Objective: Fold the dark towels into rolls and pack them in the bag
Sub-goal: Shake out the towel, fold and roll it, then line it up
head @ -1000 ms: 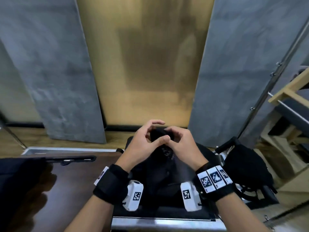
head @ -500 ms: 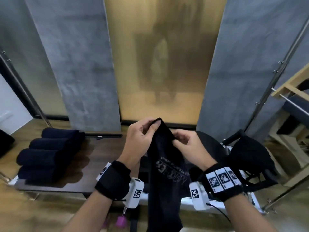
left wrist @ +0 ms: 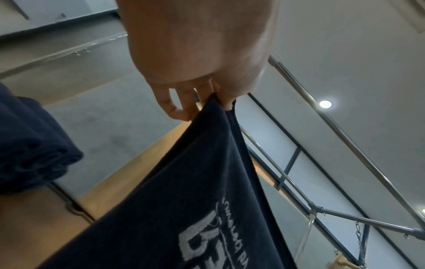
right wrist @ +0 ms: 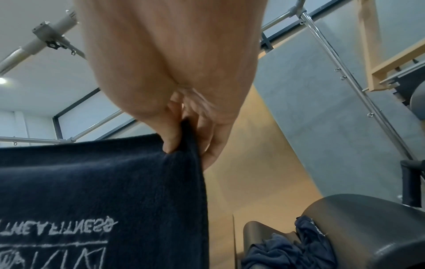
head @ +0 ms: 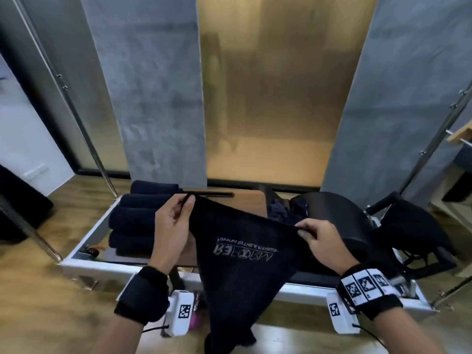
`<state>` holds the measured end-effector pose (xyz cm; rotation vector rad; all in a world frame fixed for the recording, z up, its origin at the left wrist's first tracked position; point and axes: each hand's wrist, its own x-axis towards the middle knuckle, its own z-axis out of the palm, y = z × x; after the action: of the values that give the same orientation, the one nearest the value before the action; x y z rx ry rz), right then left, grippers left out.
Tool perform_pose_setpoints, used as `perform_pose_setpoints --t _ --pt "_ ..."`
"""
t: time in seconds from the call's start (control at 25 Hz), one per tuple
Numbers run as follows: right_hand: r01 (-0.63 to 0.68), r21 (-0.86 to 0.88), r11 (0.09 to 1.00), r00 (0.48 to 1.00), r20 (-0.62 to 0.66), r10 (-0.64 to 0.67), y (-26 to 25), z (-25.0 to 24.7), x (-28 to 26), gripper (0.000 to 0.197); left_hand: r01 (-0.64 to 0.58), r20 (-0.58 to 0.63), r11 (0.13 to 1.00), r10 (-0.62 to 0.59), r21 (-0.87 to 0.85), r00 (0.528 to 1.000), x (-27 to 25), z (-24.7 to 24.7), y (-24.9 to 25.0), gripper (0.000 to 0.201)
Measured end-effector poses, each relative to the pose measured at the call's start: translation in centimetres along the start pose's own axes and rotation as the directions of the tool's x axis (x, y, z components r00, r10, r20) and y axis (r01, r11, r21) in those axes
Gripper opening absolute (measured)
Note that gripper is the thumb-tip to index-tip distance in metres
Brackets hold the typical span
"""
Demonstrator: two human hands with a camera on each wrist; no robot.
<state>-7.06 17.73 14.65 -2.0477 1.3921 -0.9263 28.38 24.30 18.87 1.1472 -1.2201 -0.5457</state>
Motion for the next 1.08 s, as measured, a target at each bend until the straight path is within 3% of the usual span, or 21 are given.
perform_pose_setpoints --t 0.2,0.32,0.56,0.64,0.76,0.92,1.08 --pt "-0.018 -0.063 0.998 0.972 -0.236 0.003 -5.1 3.7 -0.9 0.01 0.064 -0.066 0.998 -0.062 0.019 0.996 -0.1 -8.5 -3.5 0.013" --pt "-0.017 -0.067 0.998 0.939 -0.343 -0.007 -7.6 4.8 -1.1 0.019 0.106 -0.108 0.994 -0.103 0.029 0.989 0.4 -11.8 -4.4 0.007" --pt "-0.113 0.0 0.994 0.802 -0.591 0.092 -10.9 5.1 -1.2 0.017 0.08 -0.197 0.996 -0.07 0.042 0.978 1.8 -13.2 -4.2 0.008" --pt "-0.1 0.154 0.983 0.798 -0.578 0.172 -11.1 5.6 -0.3 0.009 0.105 -0.221 0.994 -0.109 -0.032 0.969 1.9 -12.5 -4.4 0.013" --pt "-0.166 0.434 0.886 0.796 -0.472 0.38 -10.7 6.9 1.8 0.012 0.17 -0.199 0.975 -0.197 -0.143 0.96 2.6 -10.9 -4.9 0.021" --pt "-0.135 0.569 0.811 0.836 -0.374 0.402 -8.6 8.5 5.5 0.012 0.256 -0.195 0.946 -0.294 -0.197 0.936 5.6 -8.8 -7.2 0.023" --pt "-0.155 0.655 0.739 0.837 -0.311 0.451 -4.1 10.6 11.3 0.009 0.322 -0.226 0.926 -0.363 -0.198 0.904 10.3 -5.9 -12.0 0.024"
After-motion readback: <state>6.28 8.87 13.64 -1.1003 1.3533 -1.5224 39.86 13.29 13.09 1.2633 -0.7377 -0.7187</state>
